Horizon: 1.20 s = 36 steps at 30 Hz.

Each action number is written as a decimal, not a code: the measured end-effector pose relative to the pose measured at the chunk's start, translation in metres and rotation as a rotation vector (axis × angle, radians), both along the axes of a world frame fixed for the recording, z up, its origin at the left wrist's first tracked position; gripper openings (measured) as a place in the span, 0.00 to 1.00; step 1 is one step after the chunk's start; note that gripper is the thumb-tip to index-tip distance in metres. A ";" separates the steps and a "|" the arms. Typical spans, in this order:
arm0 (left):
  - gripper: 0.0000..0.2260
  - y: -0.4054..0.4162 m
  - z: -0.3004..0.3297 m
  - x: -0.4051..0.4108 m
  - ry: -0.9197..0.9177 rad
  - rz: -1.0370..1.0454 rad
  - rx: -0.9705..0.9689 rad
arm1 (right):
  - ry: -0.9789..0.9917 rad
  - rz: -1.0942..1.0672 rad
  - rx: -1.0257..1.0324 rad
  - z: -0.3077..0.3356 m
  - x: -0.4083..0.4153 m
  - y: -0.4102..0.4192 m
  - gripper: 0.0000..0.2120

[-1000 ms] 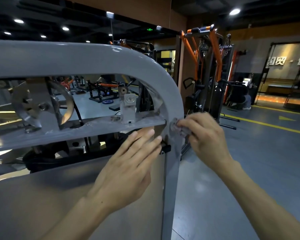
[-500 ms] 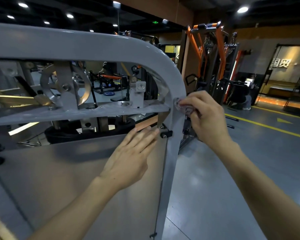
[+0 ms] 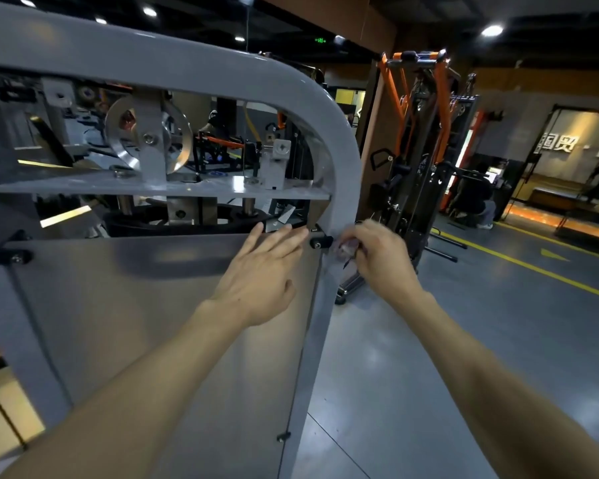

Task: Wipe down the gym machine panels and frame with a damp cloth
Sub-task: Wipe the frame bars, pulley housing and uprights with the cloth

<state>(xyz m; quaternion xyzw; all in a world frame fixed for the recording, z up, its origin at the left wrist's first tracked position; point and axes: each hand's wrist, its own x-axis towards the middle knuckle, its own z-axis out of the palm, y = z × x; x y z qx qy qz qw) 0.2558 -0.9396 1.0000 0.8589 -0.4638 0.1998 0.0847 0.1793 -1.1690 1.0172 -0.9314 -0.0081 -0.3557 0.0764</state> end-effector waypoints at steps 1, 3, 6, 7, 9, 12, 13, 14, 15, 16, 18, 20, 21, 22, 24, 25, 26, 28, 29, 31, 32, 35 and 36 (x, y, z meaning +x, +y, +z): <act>0.28 0.000 0.001 -0.001 0.011 0.005 0.001 | -0.040 -0.011 -0.004 0.012 0.003 -0.002 0.17; 0.28 -0.001 0.003 -0.004 0.029 0.009 0.002 | -0.057 -0.021 -0.038 0.023 0.006 -0.001 0.16; 0.28 -0.001 0.001 -0.005 0.027 0.014 -0.008 | 0.002 -0.015 -0.055 -0.005 0.005 0.002 0.15; 0.28 -0.002 0.000 -0.005 0.017 0.012 -0.018 | 0.040 -0.008 -0.065 -0.020 0.002 0.003 0.14; 0.29 -0.003 -0.005 -0.004 -0.010 0.011 -0.039 | 0.103 0.017 -0.090 -0.038 -0.003 0.001 0.13; 0.29 -0.004 -0.016 0.003 -0.070 0.006 -0.054 | 0.022 0.055 -0.077 -0.019 0.004 -0.011 0.13; 0.29 -0.004 -0.021 0.005 -0.112 -0.003 -0.074 | -0.050 0.050 -0.067 -0.008 0.007 -0.015 0.13; 0.29 -0.005 -0.026 0.007 -0.161 -0.003 -0.091 | -0.117 0.041 -0.065 0.001 0.012 -0.019 0.13; 0.29 -0.006 -0.030 0.008 -0.204 0.004 -0.102 | -0.161 0.036 -0.067 0.004 0.016 -0.023 0.13; 0.29 -0.008 -0.034 0.009 -0.231 0.011 -0.110 | -0.179 0.038 -0.075 0.001 0.019 -0.025 0.13; 0.29 -0.011 -0.039 0.011 -0.266 0.009 -0.124 | -0.167 0.065 -0.106 -0.023 0.021 -0.026 0.11; 0.29 -0.014 -0.043 0.012 -0.309 0.013 -0.137 | -0.111 0.129 -0.164 -0.056 0.018 -0.025 0.12; 0.29 -0.015 -0.045 0.013 -0.325 0.016 -0.143 | -0.084 0.170 -0.210 -0.066 0.017 -0.026 0.11; 0.30 -0.016 -0.046 0.013 -0.335 0.021 -0.155 | -0.080 0.208 -0.259 -0.068 0.017 -0.029 0.09; 0.31 -0.020 -0.048 0.013 -0.342 0.036 -0.185 | -0.149 0.244 -0.301 -0.054 0.021 -0.034 0.06; 0.31 -0.022 -0.049 0.014 -0.343 0.041 -0.196 | -0.204 0.235 -0.292 -0.045 0.023 -0.037 0.05; 0.30 -0.023 -0.050 0.014 -0.346 0.045 -0.207 | -0.254 0.222 -0.277 -0.036 0.025 -0.040 0.06; 0.30 -0.026 -0.053 0.014 -0.360 0.059 -0.224 | -0.302 0.220 -0.257 -0.031 0.028 -0.043 0.05; 0.30 -0.027 -0.054 0.013 -0.365 0.063 -0.224 | -0.300 0.234 -0.254 -0.037 0.028 -0.042 0.05; 0.30 -0.028 -0.056 0.015 -0.378 0.063 -0.223 | -0.239 0.266 -0.276 -0.062 0.029 -0.038 0.08; 0.30 -0.028 -0.057 0.016 -0.387 0.062 -0.225 | -0.196 0.283 -0.308 -0.077 0.029 -0.037 0.09; 0.30 -0.028 -0.058 0.019 -0.417 0.063 -0.234 | -0.158 0.300 -0.377 -0.080 0.031 -0.039 0.10; 0.29 -0.028 -0.059 0.020 -0.424 0.061 -0.236 | -0.196 0.295 -0.360 -0.069 0.032 -0.039 0.11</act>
